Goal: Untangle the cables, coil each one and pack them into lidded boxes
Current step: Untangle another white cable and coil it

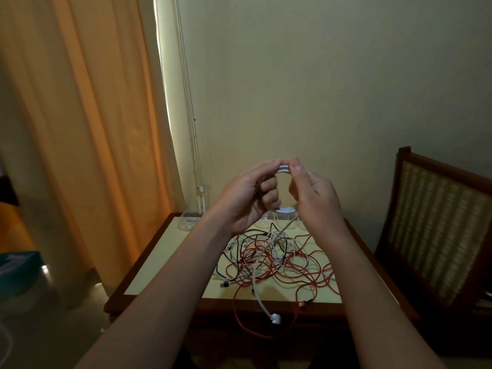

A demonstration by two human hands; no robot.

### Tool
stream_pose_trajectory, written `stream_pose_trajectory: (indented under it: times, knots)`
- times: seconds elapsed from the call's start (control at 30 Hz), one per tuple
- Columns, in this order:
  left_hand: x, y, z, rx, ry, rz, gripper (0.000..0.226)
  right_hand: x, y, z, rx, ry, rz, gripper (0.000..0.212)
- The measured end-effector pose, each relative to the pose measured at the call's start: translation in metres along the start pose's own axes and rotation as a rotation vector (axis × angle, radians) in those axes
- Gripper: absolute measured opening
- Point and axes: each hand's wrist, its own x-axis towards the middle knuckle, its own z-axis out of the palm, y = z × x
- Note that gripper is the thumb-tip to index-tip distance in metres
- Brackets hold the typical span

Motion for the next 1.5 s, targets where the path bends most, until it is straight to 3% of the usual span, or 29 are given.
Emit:
stream_pose_trajectory:
  times: [0.3, 0.47, 0.57, 0.97, 1.1, 1.2, 1.3, 1.5]
  knots:
    - [0.000, -0.001, 0.005, -0.029, -0.017, 0.032, 0.021, 0.002, -0.001, 0.002, -0.032, 0.005, -0.048, 0.056]
    - [0.003, 0.000, 0.000, -0.064, 0.024, 0.046, 0.024, 0.005, 0.003, 0.001, 0.035, 0.009, -0.005, 0.048]
    - [0.005, 0.005, -0.008, -0.131, 0.067, 0.058, 0.019, 0.006, 0.011, -0.005, 0.005, 0.017, 0.034, 0.056]
    - [0.003, 0.041, -0.038, -0.397, 0.232, 0.167, 0.020, 0.008, 0.039, -0.037, -0.109, 0.117, 0.057, 0.022]
    - [0.005, 0.039, -0.039, -0.424, 0.281, 0.190, 0.025, 0.008, 0.043, -0.039, -0.251, 0.118, 0.012, 0.019]
    - [0.011, 0.033, -0.037, -0.268, 0.351, 0.259, 0.025, 0.007, 0.045, -0.036, -0.385, 0.065, -0.053, 0.020]
    - [0.015, 0.023, -0.034, 0.182, 0.472, 0.381, 0.025, 0.003, 0.044, -0.030, -0.433, -0.014, -0.106, 0.022]
    - [0.007, -0.003, -0.016, 0.767, 0.381, 0.386, 0.021, 0.002, 0.036, -0.016, -0.410, -0.076, -0.227, 0.029]
